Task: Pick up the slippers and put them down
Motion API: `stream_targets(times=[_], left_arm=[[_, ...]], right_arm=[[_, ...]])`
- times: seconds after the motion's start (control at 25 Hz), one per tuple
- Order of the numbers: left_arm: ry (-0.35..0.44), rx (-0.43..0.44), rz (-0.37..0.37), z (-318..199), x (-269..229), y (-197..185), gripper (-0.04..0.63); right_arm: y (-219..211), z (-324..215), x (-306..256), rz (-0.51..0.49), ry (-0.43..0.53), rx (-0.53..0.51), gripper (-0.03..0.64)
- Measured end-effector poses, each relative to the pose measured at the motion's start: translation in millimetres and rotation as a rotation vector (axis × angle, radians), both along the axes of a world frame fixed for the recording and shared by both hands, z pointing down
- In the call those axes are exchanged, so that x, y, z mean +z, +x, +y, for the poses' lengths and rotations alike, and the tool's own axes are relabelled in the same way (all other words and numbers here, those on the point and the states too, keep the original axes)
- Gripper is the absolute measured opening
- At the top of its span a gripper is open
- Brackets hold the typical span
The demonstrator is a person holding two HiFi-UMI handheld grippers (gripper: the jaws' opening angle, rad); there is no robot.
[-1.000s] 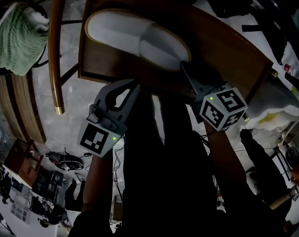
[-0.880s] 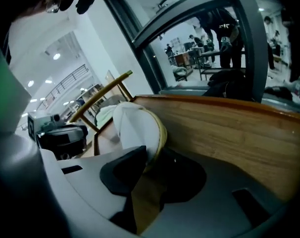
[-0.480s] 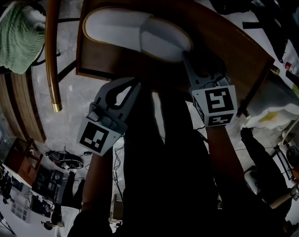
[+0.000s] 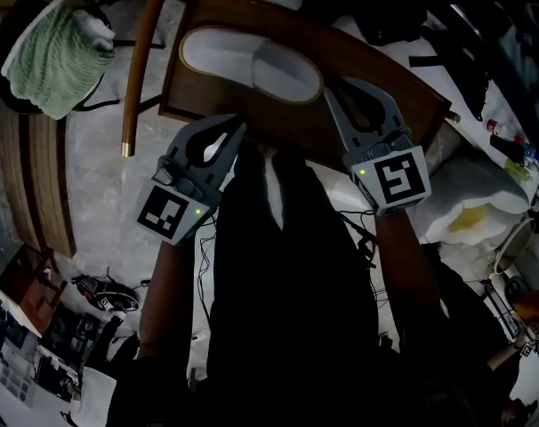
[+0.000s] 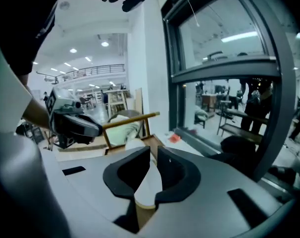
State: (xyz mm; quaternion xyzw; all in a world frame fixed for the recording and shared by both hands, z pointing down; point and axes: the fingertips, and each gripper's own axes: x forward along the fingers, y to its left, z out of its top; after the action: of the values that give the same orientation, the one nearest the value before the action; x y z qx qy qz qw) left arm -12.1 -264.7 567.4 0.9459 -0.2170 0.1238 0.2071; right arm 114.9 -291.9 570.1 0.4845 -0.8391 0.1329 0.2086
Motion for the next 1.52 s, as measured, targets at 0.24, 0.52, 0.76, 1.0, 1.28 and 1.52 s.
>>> stream_targets(times=[0.24, 0.52, 0.76, 1.0, 1.28, 1.52], left_arm=[[0.156, -0.016, 0.058, -14, -113, -5, 0.012], [0.251, 0.011, 0.081, 14, -197, 0, 0.012], [0.319, 0.029, 0.1, 25, -233, 7, 0.012], [0.383, 0.063, 0.115, 37, -244, 34, 0.012], [0.371, 0.06, 0.115, 40, -244, 33, 0.012], [0.34, 0.032, 0.078, 38, -236, 24, 0.012]], right_arm=[[-17, 4, -143, -0.154, 0.183, -0.153, 0.041], [-11, 40, -248, -0.265, 0.296, -0.214, 0.041], [-4, 64, -304, -0.252, 0.448, -0.216, 0.037], [17, 92, -292, -0.336, 0.422, -0.207, 0.034], [-4, 92, -280, -0.335, 0.401, -0.286, 0.034], [-4, 79, -275, -0.367, 0.405, -0.291, 0.034]])
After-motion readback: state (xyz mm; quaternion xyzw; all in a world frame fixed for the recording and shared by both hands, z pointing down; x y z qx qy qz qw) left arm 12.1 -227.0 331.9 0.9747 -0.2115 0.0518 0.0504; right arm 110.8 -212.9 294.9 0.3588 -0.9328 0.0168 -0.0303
